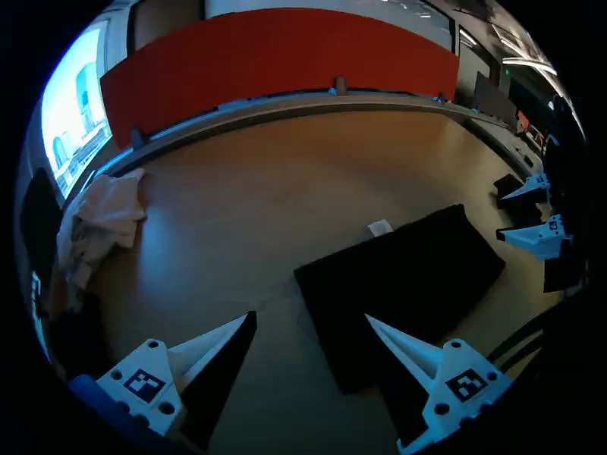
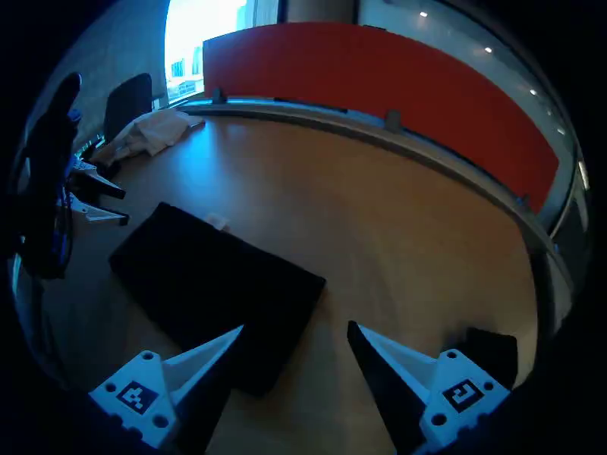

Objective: Fold towel

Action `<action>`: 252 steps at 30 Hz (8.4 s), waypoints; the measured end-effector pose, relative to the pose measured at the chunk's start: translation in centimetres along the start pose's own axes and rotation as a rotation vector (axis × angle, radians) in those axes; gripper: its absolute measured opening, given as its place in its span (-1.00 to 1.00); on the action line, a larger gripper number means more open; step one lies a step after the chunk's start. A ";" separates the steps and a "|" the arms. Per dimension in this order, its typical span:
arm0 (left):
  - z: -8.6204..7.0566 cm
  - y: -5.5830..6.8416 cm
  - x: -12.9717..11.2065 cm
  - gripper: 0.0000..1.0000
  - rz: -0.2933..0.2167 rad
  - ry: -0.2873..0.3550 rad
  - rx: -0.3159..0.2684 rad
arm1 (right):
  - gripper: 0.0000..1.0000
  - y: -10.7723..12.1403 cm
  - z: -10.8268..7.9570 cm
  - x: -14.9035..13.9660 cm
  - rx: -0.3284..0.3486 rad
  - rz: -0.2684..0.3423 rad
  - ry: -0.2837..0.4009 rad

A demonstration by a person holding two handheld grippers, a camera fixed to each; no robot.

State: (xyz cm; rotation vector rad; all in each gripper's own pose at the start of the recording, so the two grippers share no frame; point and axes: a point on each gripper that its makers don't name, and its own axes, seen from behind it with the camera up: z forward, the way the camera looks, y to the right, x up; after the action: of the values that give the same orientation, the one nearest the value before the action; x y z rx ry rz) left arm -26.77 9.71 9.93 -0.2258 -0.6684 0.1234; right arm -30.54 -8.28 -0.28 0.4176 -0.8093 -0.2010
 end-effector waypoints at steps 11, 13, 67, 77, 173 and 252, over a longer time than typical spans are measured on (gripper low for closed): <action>-2.3 0.2 -2.1 0.89 -0.031 -0.001 0.023 | 0.91 -0.8 -2.0 -1.6 0.006 0.026 0.004; -2.5 0.1 -2.4 0.89 -0.034 -0.001 0.026 | 0.91 -0.8 -2.1 -1.8 0.009 0.025 0.004; -10.1 -2.4 -10.1 0.89 -0.202 -0.014 0.153 | -0.14 -3.2 0.0 -7.3 0.192 -0.152 -0.115; -10.2 -2.6 -10.2 0.89 -0.198 -0.016 0.151 | -0.67 -3.2 -0.1 -7.5 0.197 -0.156 -0.130; -14.2 -6.3 -12.5 0.89 -0.328 0.042 0.200 | 0.30 -25.7 6.6 6.0 0.512 -0.478 -0.074; -13.8 -5.6 -11.6 0.89 -0.306 0.044 0.189 | -0.86 -16.6 4.1 -1.8 0.288 -0.220 -0.118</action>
State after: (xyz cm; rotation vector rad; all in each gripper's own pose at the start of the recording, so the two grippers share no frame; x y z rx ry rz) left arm -26.96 -0.20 -6.18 0.0567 -0.6354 -0.1113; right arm -35.06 -23.85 -6.16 0.7732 -0.9118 -0.3180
